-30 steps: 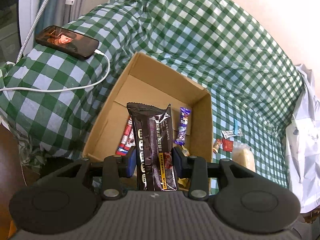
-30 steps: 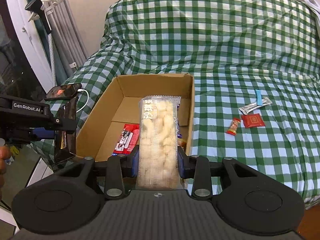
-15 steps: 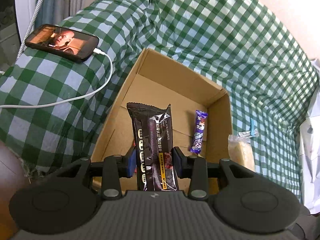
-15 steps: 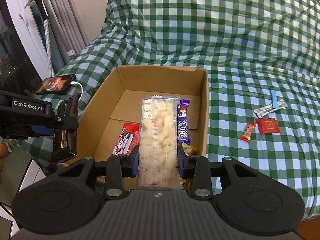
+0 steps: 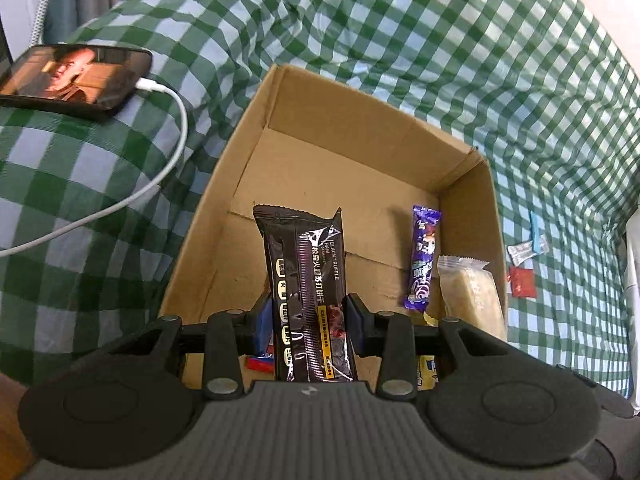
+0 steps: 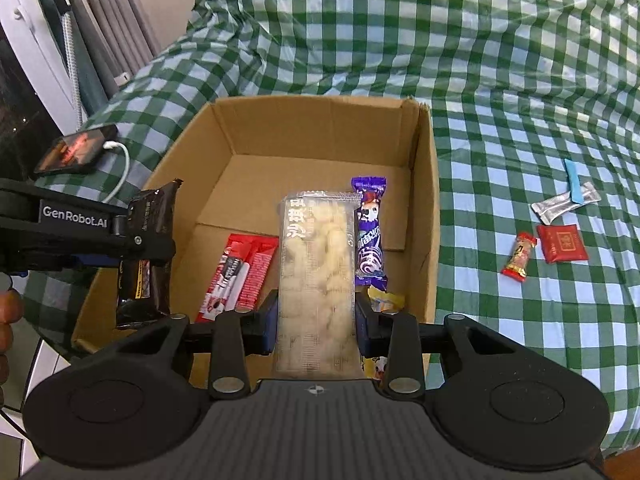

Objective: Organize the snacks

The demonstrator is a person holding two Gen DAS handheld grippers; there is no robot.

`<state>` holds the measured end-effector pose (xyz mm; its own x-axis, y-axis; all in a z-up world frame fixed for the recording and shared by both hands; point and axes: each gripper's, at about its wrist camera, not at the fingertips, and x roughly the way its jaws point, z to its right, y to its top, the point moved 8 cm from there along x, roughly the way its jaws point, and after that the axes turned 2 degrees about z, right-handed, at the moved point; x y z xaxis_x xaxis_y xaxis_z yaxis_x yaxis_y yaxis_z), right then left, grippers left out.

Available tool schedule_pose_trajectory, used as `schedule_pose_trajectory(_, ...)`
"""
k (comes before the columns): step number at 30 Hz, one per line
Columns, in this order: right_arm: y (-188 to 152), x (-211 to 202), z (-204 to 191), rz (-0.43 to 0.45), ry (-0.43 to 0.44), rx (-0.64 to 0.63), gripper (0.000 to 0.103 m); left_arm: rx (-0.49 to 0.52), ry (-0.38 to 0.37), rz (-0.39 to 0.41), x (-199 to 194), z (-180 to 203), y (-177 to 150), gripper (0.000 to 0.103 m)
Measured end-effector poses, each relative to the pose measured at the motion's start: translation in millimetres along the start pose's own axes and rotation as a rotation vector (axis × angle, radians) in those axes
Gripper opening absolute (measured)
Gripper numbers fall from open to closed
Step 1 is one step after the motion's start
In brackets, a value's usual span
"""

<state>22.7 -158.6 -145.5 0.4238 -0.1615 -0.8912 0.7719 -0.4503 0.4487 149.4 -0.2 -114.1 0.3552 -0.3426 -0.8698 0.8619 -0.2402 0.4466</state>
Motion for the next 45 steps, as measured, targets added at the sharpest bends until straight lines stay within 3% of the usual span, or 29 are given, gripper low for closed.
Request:
schedule_pose_trajectory(13,2.6,27.5,5.1,-0.037,-0.016,-0.004,0.038,0.048,0.019,-0.039,35.3,14.0,10.2,0.045)
schedule_pose_trajectory(15,6.1,28.4,4.1,-0.04,-0.007,-0.006,0.047,0.066,0.035,-0.03,34.3,12.1,12.0,0.076)
schedule_pose_trajectory(16,8.7,27.5,4.0,-0.039,-0.008,-0.002,0.053,0.062,0.057,-0.023,31.4,8.5,13.1,0.103)
schedule_pose_trajectory(18,13.9,20.4,4.8,-0.008,-0.03,0.006,0.073,0.042,0.088,0.026,19.0,-0.8,15.1,0.103)
schedule_pose_trajectory(22,9.7,0.7,5.6,0.017,-0.054,-0.005,0.087,0.043,0.12,0.019,-2.2,-16.6,-1.1,0.103)
schedule_pose_trajectory(27,-20.8,-29.9,4.4,-0.026,-0.028,0.034,0.091,0.043,0.137,0.019,-38.2,-27.7,-42.5,0.103)
schedule_pose_trajectory(31,-40.2,-58.5,-5.1,-0.006,-0.02,0.048,0.093,0.043,0.15,0.053,-68.7,-27.1,-67.0,0.103)
schedule_pose_trajectory(45,-65.2,-134.1,-16.8,0.092,-0.029,0.024,0.097,0.097,0.137,0.176,-138.8,-5.6,-104.3,0.103)
